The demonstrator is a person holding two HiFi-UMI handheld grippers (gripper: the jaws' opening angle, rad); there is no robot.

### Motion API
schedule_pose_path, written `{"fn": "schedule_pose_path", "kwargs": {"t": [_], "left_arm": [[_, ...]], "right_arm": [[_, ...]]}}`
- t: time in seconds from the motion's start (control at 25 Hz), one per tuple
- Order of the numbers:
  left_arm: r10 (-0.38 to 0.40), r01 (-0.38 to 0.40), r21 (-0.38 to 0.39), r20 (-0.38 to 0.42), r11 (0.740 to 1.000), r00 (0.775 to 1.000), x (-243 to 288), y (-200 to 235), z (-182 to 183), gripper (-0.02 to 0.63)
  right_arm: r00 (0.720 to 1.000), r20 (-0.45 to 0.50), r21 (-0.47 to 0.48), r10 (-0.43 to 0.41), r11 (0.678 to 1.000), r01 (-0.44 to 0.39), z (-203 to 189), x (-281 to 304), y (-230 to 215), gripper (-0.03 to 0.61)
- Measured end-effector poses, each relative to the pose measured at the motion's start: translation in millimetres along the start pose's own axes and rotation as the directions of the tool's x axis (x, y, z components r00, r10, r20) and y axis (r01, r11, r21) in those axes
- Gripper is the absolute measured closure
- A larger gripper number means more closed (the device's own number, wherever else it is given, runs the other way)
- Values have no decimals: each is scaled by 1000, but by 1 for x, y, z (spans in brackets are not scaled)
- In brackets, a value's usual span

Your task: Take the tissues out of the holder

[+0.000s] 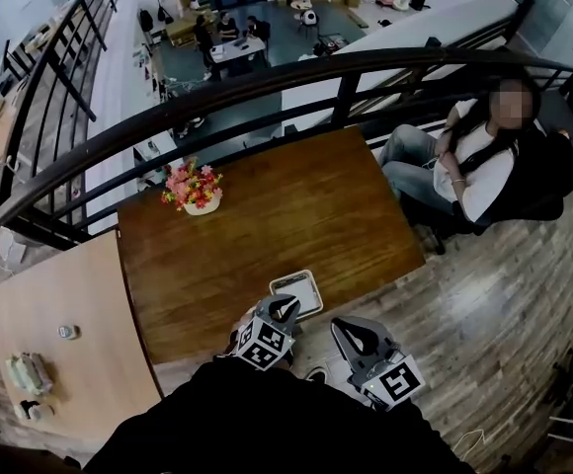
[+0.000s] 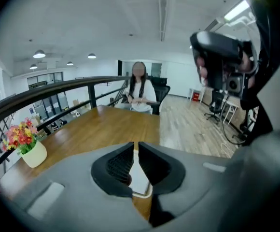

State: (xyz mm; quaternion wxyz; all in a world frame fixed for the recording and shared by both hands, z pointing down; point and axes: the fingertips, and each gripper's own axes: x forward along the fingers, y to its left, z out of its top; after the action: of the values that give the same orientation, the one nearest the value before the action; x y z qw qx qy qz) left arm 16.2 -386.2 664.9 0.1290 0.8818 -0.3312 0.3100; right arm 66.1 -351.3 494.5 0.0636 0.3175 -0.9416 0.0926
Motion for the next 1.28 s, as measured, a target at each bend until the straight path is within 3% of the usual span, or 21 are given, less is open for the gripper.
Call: {"fn": "schedule_pose_path", "kwargs": {"t": [0.12, 0.16, 0.2, 0.28, 0.4, 0.52, 0.8, 0.88, 1.12, 1.28], "left_arm": [[-43, 47, 27, -116, 999, 992, 25, 7, -28, 615], [-65, 70, 33, -149, 997, 987, 32, 8, -36, 590], [-86, 94, 37, -176, 995, 981, 39, 8, -42, 525], [-114, 128, 55, -214, 990, 970, 51, 8, -49, 514], [-133, 169, 112, -279, 979, 951, 67, 8, -59, 429], [-161, 220, 125, -363, 968, 918, 76, 3, -74, 355], [-166, 238, 124, -421, 963, 892, 90, 2, -81, 348], [-170, 239, 109, -434, 965, 885, 94, 3, -83, 283], [-171, 262, 122, -492, 957, 854, 102, 0, -93, 282], [-167, 271, 142, -502, 952, 848, 107, -1, -95, 282]], "right_arm": [[1000, -15, 14, -19, 1000, 19, -2, 11, -6, 577], [999, -18, 19, -28, 999, 28, -3, 13, -8, 577], [999, -18, 23, -38, 999, 38, -3, 15, -10, 577], [998, -21, 32, -63, 997, 64, -5, 15, -15, 577], [995, -24, 56, -98, 994, 99, -6, 13, -21, 577], [991, -23, 71, -129, 989, 131, -10, 8, -26, 577], [987, -35, 75, -159, 984, 162, -7, 0, -40, 577], [985, -36, 73, -167, 983, 169, -7, 0, -43, 577], [984, -64, 76, -167, 982, 172, -13, -1, -50, 577], [984, -73, 71, -165, 983, 170, -11, 1, -52, 577]]}}
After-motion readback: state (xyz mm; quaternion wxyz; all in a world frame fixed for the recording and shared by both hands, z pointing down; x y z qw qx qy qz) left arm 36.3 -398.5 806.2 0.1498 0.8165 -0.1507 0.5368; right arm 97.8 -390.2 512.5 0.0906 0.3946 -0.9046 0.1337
